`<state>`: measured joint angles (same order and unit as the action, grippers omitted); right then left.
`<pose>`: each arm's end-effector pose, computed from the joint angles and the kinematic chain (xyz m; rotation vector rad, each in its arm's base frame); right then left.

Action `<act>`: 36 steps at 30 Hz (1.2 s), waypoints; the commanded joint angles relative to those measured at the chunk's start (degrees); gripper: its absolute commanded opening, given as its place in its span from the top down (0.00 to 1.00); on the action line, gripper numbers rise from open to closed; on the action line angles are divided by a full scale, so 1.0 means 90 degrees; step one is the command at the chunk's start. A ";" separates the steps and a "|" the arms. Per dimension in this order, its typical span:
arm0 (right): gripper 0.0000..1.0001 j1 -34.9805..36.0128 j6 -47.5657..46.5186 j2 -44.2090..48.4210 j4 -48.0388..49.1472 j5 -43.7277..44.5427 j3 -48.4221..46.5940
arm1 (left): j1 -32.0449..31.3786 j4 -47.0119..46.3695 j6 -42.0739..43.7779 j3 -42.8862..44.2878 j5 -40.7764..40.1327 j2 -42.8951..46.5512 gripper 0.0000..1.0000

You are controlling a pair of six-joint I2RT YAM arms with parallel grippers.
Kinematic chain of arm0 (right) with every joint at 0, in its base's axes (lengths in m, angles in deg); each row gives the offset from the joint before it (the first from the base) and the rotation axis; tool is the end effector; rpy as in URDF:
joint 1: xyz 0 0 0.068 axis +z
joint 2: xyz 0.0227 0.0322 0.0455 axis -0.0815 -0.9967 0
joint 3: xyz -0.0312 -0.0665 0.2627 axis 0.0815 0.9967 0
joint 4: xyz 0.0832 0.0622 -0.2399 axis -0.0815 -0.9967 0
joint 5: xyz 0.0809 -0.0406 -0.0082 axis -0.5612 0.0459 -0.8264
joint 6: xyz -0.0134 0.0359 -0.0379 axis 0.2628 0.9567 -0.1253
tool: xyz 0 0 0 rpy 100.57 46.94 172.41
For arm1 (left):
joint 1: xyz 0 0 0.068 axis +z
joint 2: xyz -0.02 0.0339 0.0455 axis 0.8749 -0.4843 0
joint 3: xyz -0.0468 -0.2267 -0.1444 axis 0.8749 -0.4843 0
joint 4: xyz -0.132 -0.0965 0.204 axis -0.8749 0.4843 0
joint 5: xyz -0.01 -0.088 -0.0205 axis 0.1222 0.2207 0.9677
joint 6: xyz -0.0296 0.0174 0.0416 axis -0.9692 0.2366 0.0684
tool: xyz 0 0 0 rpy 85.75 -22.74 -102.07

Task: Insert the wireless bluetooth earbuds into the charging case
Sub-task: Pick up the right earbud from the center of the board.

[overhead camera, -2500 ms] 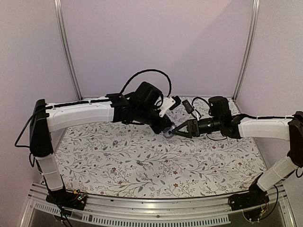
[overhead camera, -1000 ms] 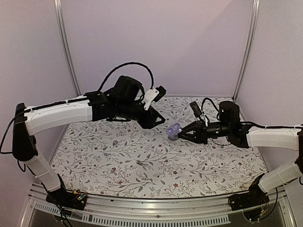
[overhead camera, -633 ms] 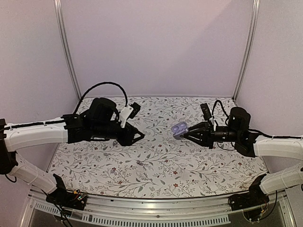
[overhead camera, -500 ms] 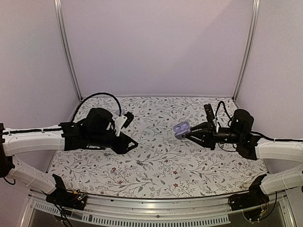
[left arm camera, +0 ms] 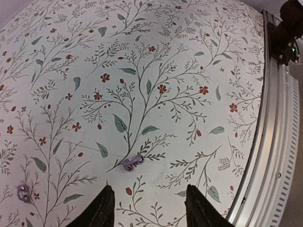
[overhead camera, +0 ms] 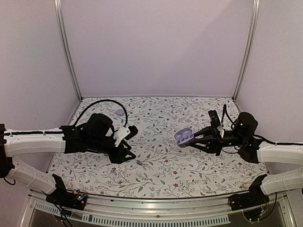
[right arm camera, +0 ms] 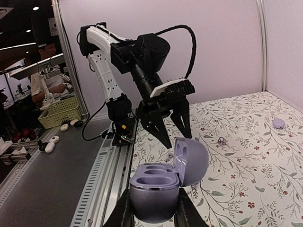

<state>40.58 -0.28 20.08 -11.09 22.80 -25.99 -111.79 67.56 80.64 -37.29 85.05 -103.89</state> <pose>0.1670 0.1567 0.2422 -1.1373 1.3052 1.3198 0.1565 -0.2022 0.2219 1.1073 2.1377 -0.6545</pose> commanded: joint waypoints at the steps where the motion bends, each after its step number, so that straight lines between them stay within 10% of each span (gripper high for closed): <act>1: 1.00 0.0017 -0.0008 0.0222 0.0343 -0.0308 0.0047 | 0.0056 0.0095 0.1143 0.0315 0.0965 -0.0492 0.51; 16: 1.00 0.0028 0.0162 0.0702 0.0716 -0.0305 0.0546 | 0.0155 0.0618 0.3032 0.0976 0.0263 -0.1205 0.68; 36: 1.00 0.0025 -0.0067 0.1250 0.0002 0.1251 0.0593 | -0.0613 0.2226 -0.7445 0.1892 -0.0918 -0.1281 0.67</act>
<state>40.64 -0.11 29.46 -10.04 31.10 -21.38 -115.60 80.44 34.30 -22.69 78.82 -113.16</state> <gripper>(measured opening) 0.239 0.316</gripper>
